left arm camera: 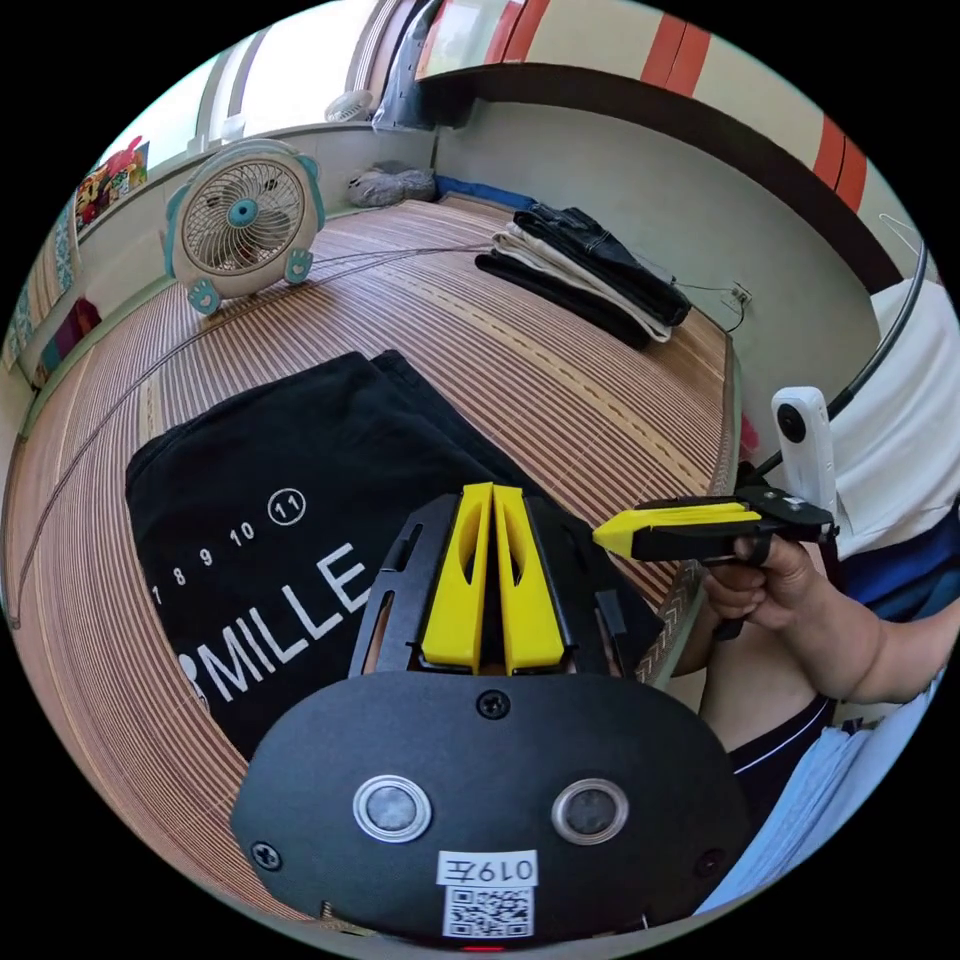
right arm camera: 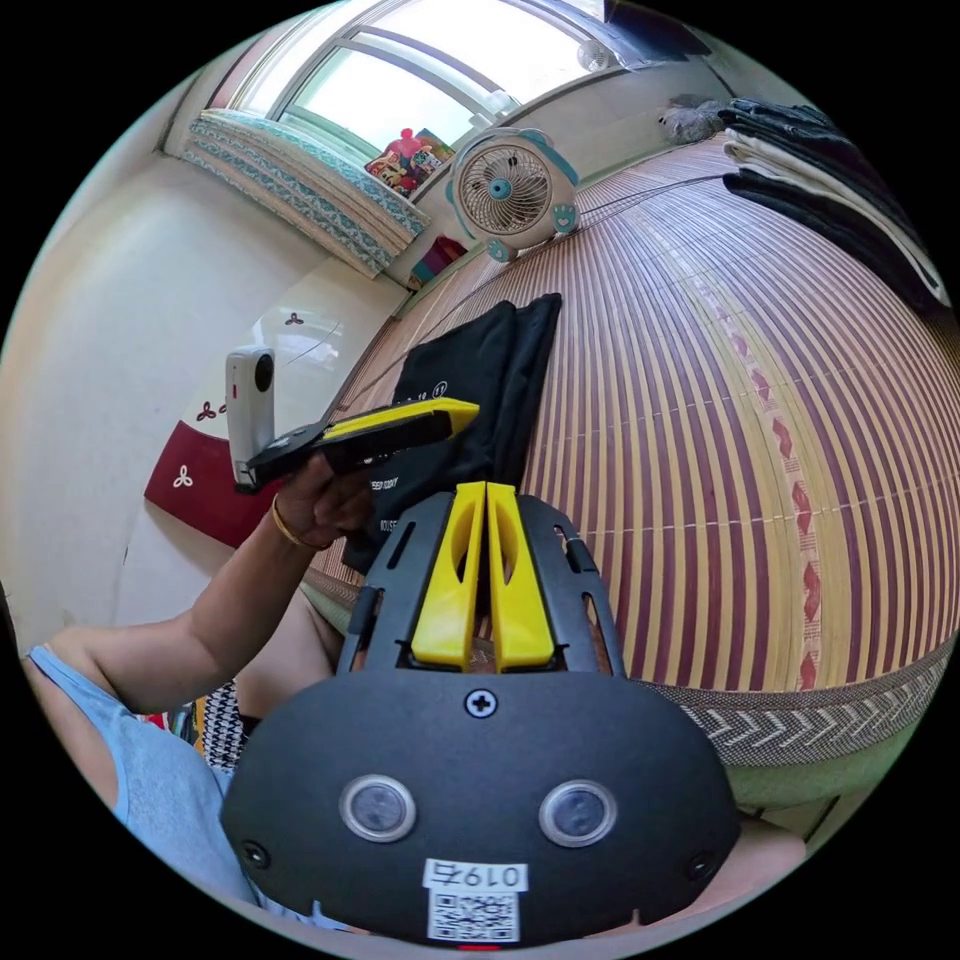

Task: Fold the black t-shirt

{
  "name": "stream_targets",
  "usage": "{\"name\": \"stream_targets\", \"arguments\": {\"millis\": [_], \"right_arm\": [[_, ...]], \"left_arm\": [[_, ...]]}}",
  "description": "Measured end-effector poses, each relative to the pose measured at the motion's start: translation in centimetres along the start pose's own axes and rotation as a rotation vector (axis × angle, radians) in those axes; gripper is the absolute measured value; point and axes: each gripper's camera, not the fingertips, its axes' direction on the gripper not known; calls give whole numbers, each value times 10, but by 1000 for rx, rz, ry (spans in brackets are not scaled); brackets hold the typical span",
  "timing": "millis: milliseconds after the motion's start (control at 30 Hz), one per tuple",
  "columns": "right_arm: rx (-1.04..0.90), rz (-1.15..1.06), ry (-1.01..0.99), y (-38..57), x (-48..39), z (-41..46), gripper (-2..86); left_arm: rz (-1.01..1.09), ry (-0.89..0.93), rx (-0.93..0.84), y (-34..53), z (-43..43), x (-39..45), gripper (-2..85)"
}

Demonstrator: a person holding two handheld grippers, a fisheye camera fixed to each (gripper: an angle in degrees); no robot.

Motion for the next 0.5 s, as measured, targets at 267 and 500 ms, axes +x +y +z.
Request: {"name": "stream_targets", "arguments": {"millis": [267, 500], "right_arm": [[-19, -22, 26, 0, -5, 5, -7], [-32, -27, 24, 0, -8, 7, -7]], "left_arm": [[142, -165, -180, -103, 23, -33, 64], [16, -176, -221, -162, 51, -52, 84]]}}
